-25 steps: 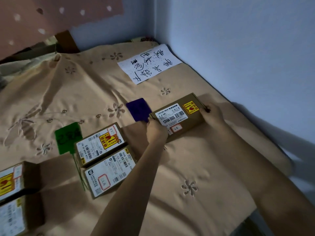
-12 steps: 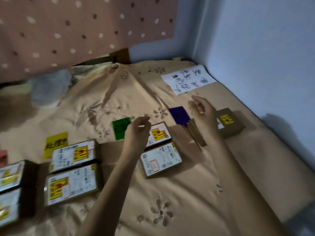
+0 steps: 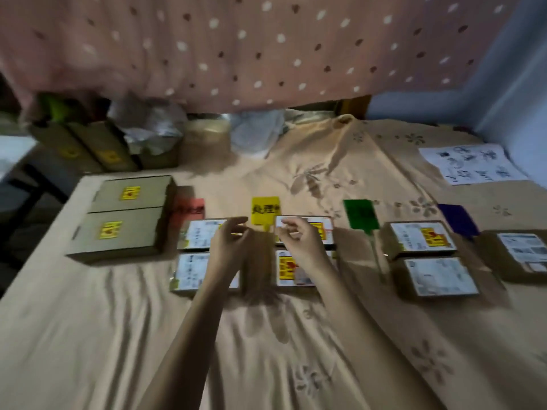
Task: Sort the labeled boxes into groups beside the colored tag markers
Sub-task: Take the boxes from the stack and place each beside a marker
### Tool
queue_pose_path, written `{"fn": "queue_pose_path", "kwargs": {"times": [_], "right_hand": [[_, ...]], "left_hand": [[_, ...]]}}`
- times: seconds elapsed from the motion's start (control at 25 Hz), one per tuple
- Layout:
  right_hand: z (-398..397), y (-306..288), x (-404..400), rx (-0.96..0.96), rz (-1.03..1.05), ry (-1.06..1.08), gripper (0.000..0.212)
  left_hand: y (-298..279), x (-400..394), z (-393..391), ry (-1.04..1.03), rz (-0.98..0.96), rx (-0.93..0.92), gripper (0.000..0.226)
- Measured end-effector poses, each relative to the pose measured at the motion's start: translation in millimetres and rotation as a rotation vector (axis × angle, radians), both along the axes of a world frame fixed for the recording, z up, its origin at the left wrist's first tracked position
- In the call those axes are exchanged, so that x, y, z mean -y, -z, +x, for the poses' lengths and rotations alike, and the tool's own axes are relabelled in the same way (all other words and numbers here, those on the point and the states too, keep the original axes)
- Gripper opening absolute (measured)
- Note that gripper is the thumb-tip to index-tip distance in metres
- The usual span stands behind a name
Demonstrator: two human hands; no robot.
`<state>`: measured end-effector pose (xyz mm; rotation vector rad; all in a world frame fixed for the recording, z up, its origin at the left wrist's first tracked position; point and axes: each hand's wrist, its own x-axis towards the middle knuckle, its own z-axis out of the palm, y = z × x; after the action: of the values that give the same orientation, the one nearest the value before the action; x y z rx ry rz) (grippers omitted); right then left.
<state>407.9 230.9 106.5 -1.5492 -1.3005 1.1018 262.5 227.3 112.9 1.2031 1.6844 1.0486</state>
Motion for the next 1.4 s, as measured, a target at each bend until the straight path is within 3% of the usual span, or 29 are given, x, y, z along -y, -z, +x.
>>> {"fn": "queue_pose_path", "kwargs": {"times": [0.32, 0.56, 0.76, 1.04, 1.2, 1.4], "right_hand": [[-193, 24, -13, 0.079, -0.080, -0.166, 0.024], [-271, 36, -47, 0.183, -0.170, -0.161, 0.037], [-307, 55, -71, 0.321, -0.248, -0.161, 0.047], [-318, 65, -79, 0.486, -0.376, -0.074, 0.017], [-323, 61, -77, 0.309, -0.424, 0.017, 0.036], [-331, 67, -79, 0.049, -0.467, 0.128, 0.042]], "left_hand": [[13, 1, -195, -0.152, -0.122, -0.169, 0.039], [35, -38, -283, -0.114, -0.280, -0.530, 0.057], [50, -63, -315, -0.097, -0.375, -0.685, 0.071], [77, -75, -277, 0.130, -0.347, -0.766, 0.065], [76, -71, -271, 0.152, -0.378, -0.818, 0.062], [54, -69, -268, 0.147, -0.400, -0.782, 0.062]]}}
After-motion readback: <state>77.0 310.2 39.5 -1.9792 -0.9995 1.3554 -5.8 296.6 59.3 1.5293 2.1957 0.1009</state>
